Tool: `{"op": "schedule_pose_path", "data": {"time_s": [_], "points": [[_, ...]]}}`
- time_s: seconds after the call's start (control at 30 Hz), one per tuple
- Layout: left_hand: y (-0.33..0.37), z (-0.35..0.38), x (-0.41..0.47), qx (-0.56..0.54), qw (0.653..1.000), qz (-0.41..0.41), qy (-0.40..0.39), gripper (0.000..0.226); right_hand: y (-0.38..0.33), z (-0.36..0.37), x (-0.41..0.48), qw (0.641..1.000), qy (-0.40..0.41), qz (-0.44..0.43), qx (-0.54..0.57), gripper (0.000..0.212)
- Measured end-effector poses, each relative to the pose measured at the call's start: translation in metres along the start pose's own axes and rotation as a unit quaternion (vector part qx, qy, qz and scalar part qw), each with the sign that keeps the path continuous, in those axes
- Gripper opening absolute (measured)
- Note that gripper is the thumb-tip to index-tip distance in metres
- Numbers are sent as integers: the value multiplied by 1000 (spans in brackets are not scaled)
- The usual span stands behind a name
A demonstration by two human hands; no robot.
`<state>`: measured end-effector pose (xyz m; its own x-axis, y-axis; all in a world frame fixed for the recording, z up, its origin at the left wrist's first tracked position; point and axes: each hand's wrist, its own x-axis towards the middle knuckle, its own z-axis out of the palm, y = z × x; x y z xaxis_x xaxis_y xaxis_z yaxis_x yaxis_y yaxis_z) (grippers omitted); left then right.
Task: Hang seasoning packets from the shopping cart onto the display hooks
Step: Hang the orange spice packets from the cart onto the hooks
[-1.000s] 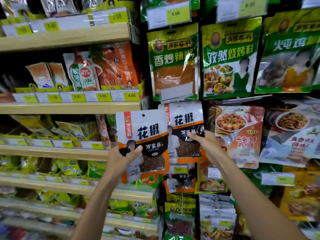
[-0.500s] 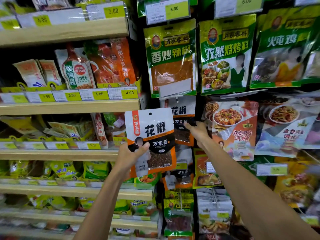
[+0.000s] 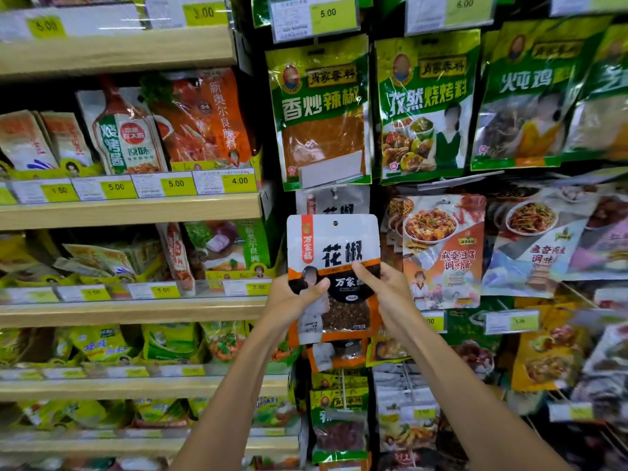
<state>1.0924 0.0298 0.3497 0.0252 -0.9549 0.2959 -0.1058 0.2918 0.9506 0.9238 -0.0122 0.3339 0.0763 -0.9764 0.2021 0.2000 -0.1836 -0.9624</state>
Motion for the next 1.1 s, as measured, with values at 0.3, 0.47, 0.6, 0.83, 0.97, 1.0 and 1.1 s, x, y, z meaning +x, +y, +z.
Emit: {"op": "schedule_pose_path", "data": {"time_s": [0.3, 0.47, 0.6, 0.83, 0.97, 1.0, 1.1], "points": [[41, -49, 39, 435, 714, 418, 355, 17, 2, -21, 21, 1000, 29, 5, -5, 44], [40, -74, 80, 566, 610, 458, 312, 24, -3, -19, 36, 999, 27, -6, -22, 45], [28, -90, 92, 581, 589, 471, 306, 25, -6, -17, 45, 999, 15, -8, -38, 41], [14, -93, 96, 559, 595, 483, 315, 25, -10, -7, 55, 999, 8, -11, -33, 36], [11, -92, 97, 556, 600, 467, 335, 26, -10, -4, 58, 999, 28, -15, -33, 30], [10, -92, 96, 554, 603, 461, 342, 27, -10, -2, 58, 999, 30, -17, -34, 29], [11, -91, 96, 545, 613, 454, 347, 29, -13, 1, 59, 998, 46, -15, -32, 23]]}}
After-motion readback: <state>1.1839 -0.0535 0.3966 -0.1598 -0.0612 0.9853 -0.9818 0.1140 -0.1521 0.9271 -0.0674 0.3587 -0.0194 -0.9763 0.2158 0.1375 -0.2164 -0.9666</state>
